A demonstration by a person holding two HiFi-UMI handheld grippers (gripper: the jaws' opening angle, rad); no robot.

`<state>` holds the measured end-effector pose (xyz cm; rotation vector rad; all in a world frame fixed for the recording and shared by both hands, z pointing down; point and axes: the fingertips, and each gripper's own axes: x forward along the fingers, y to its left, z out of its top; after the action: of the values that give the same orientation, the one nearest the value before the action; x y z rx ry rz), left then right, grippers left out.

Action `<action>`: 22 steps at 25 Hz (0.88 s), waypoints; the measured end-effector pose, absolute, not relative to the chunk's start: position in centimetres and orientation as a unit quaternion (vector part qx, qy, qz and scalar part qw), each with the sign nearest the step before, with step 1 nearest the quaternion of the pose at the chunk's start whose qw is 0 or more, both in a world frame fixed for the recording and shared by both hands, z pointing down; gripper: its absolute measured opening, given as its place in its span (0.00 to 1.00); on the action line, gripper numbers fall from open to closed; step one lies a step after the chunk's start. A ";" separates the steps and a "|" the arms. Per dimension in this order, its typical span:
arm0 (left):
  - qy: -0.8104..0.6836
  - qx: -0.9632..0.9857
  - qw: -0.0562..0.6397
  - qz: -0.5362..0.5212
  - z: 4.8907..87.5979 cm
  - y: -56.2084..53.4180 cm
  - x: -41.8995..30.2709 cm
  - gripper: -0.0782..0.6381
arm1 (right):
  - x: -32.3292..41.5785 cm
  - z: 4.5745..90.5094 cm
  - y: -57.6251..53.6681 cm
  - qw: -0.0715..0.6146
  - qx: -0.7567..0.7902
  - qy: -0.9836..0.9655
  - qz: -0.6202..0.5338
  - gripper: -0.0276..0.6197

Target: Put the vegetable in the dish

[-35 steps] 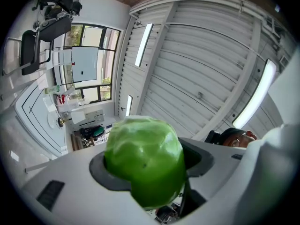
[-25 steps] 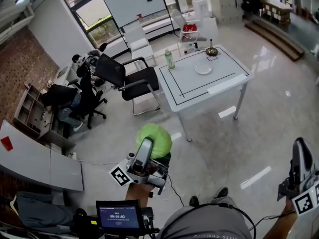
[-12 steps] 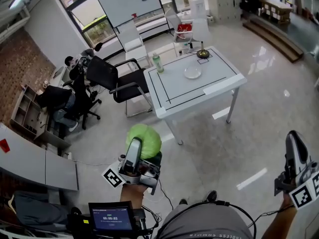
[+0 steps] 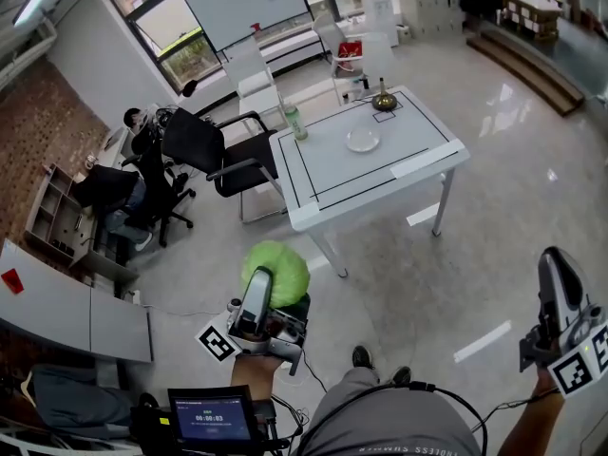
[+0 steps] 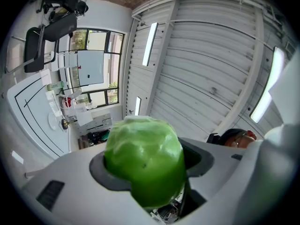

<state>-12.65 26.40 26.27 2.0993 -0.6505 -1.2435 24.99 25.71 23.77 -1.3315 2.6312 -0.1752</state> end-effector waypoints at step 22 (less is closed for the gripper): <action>-0.191 0.806 0.322 -0.458 26.3 14.2 -19.6 0.52 | 16.8 23.0 17.7 0.089 -0.492 0.865 -0.044 0.06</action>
<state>-19.65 14.19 26.25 2.1180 -0.5017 -1.2028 16.78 17.68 23.01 -1.4647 2.5737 -0.1297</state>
